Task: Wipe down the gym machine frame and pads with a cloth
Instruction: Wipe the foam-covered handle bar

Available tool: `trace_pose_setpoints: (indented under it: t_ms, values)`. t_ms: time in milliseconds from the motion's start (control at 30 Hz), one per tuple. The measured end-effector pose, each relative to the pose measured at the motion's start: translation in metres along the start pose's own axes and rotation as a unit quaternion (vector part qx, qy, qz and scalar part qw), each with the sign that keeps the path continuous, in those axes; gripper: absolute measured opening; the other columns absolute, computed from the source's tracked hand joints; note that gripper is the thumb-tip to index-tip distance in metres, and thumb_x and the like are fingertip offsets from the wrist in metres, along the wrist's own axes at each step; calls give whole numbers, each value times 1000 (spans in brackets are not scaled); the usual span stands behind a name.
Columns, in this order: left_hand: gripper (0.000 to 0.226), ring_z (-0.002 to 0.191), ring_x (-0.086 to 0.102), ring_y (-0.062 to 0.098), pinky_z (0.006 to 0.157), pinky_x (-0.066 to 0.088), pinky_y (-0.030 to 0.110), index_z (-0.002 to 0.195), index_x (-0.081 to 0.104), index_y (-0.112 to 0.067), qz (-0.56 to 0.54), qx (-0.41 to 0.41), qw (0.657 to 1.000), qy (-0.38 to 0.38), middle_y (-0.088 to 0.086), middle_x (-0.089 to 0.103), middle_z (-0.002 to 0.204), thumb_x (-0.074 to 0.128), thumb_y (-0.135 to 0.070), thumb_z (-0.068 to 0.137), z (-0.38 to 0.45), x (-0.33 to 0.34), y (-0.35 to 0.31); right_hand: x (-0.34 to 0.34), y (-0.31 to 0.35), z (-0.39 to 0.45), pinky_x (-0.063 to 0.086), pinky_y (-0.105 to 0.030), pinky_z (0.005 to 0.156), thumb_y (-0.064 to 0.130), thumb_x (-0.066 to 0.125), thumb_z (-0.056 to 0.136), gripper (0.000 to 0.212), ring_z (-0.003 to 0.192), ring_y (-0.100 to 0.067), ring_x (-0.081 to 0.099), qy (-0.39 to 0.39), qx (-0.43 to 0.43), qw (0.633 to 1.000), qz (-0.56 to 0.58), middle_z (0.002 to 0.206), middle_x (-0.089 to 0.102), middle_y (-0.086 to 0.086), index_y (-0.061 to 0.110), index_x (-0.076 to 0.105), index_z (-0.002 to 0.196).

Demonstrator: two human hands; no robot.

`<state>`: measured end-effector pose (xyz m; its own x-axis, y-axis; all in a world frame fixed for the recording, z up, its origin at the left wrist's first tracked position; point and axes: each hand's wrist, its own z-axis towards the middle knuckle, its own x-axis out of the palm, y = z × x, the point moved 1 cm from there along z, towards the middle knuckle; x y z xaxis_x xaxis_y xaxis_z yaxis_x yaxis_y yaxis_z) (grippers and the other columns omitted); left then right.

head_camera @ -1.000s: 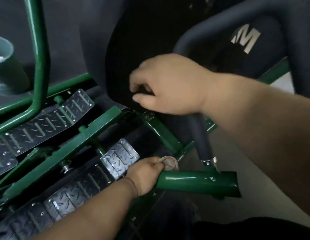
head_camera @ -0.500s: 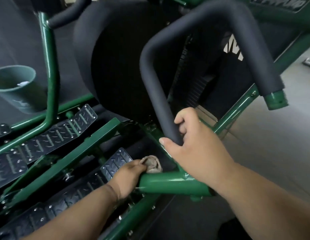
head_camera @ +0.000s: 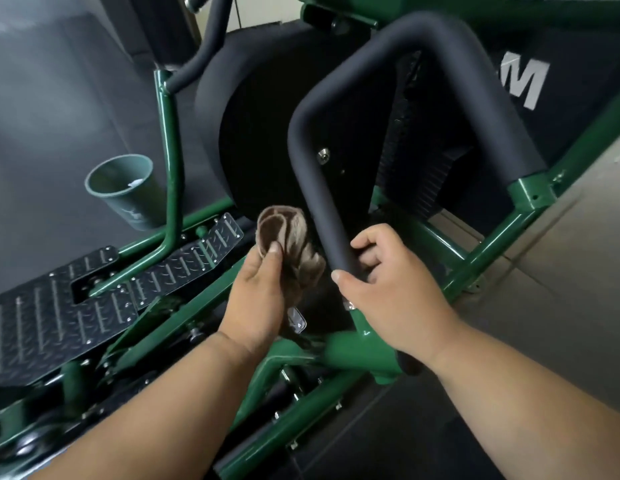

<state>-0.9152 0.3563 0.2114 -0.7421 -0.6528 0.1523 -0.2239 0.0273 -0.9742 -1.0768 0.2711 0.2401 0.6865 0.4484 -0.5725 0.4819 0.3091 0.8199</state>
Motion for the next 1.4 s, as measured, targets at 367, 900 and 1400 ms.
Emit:
trace_pose_setpoints:
  t_ms: [367, 900, 1400]
  values:
    - [50, 162, 6, 24, 128, 13, 55, 160, 39, -40, 517, 366, 758, 156, -3, 23, 172, 32, -45, 111, 11, 19, -15, -5, 0, 2, 60, -35, 68, 46, 75, 80, 36, 76, -2, 67, -37, 21, 999, 1, 93, 69, 13, 33, 55, 108]
    - [28, 115, 49, 31, 101, 47, 45, 109, 65, -22, 495, 384, 773, -99, 7, 50, 128, 75, -41, 91, 49, 37, -57, -4, 0, -1, 52, -37, 58, 49, 77, 82, 39, 67, -9, 62, -23, 37, 999, 2, 80, 65, 16, 36, 47, 103]
    - [22, 93, 64, 27, 85, 57, 42, 116, 80, -25, 493, 428, 757, 23, 5, 59, 107, 70, -24, 97, 57, 24, -68, 0, -8, 3, 54, -42, 62, 55, 80, 80, 42, 64, -11, 59, -40, 21, 999, 7, 73, 61, 6, 35, 53, 104]
